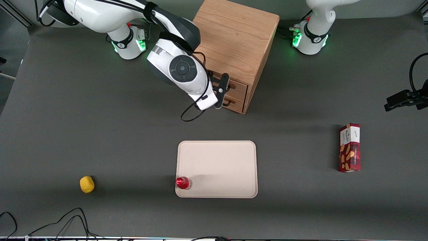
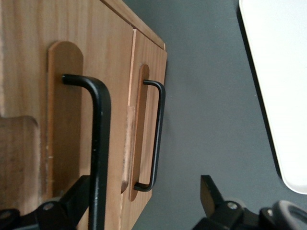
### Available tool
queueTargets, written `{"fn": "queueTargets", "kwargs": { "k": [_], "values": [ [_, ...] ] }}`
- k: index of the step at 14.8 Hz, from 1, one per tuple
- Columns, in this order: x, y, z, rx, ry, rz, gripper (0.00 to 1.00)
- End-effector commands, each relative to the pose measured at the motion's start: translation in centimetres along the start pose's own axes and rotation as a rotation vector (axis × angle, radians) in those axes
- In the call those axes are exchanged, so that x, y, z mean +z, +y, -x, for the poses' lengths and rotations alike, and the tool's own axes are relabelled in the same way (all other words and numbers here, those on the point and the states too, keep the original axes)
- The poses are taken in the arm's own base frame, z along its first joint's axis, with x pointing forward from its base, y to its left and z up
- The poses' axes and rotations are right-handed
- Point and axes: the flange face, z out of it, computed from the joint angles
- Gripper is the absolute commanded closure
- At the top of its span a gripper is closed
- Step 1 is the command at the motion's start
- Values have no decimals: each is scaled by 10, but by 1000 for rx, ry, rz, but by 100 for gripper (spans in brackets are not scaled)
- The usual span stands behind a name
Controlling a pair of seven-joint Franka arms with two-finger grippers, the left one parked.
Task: Open upper drawer
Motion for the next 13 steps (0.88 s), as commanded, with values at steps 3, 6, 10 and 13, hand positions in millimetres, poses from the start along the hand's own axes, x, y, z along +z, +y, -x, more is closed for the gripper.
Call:
{"fn": "queueTargets", "kwargs": {
  "k": [3, 6, 10, 13],
  "values": [
    [6, 15, -1, -19, 14, 29, 0],
    [4, 27, 4, -30, 16, 35, 0],
    [-2, 46, 11, -32, 31, 38, 0],
    [-8, 56, 13, -29, 42, 45, 0]
  ]
}}
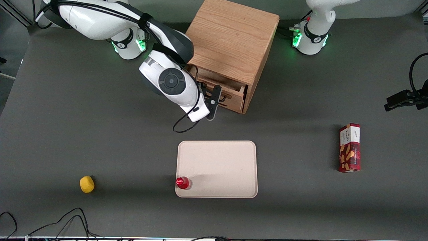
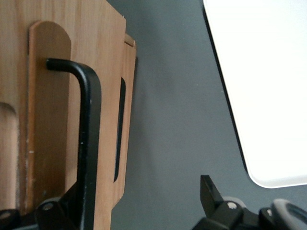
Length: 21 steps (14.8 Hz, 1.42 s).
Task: Open upper drawer
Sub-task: 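Pull the handle outward with the right gripper to slide the drawer open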
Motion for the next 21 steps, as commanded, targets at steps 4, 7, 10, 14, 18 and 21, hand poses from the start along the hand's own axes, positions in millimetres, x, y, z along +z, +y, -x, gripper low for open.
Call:
{"fn": "queueTargets", "kwargs": {
  "k": [4, 7, 10, 14, 18, 21],
  "values": [
    [-8, 30, 3, -18, 26, 23, 0],
    [-14, 45, 7, 2, 48, 46, 0],
    [-14, 61, 11, 27, 80, 70, 0],
    [-19, 81, 17, 37, 104, 94, 0],
    [-25, 105, 26, 65, 121, 107, 0],
    [-27, 115, 27, 77, 143, 113, 0]
  ]
}}
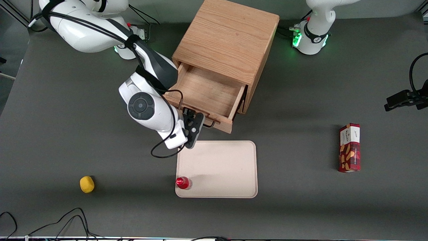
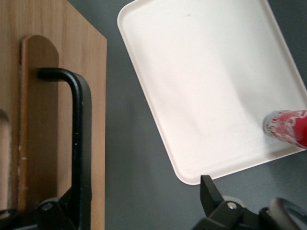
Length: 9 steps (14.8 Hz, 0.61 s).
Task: Open upper drawer
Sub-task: 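Pull the handle outward with the right gripper to slide the drawer open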
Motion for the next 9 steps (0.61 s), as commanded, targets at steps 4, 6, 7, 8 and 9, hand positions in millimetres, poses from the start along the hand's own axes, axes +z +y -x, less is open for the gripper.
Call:
{"fn": "queueTargets", "kwargs": {
  "k": [4, 6, 7, 8, 9],
  "values": [
    [-4, 27, -3, 4, 49, 30, 0],
    [-7, 35, 2, -8, 54, 33, 0],
    [-10, 39, 3, -15, 60, 35, 0],
    [-10, 45, 7, -10, 61, 35, 0],
    [-11, 47, 9, -11, 63, 37, 0]
  ]
}}
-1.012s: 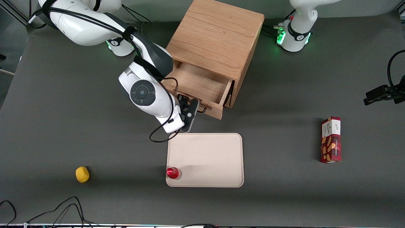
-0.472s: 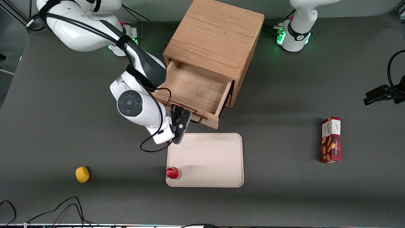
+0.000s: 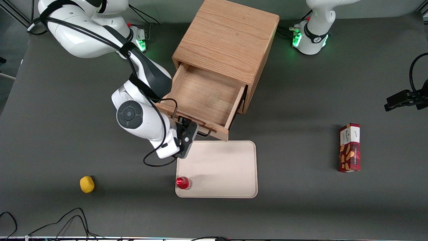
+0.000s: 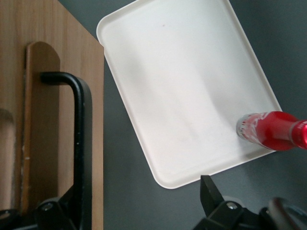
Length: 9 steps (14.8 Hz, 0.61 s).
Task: Open upper drawer
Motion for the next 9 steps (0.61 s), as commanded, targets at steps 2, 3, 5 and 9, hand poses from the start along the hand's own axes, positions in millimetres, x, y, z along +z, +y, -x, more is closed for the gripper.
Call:
{"fn": "queueTargets", "kwargs": {
  "k": [2, 3, 5, 9],
  "values": [
    [-5, 22, 4, -30, 22, 21, 0],
    [-9, 25, 4, -30, 33, 30, 0],
    [-8, 27, 3, -29, 43, 33, 0],
    [-10, 33, 4, -21, 57, 47, 0]
  ]
}}
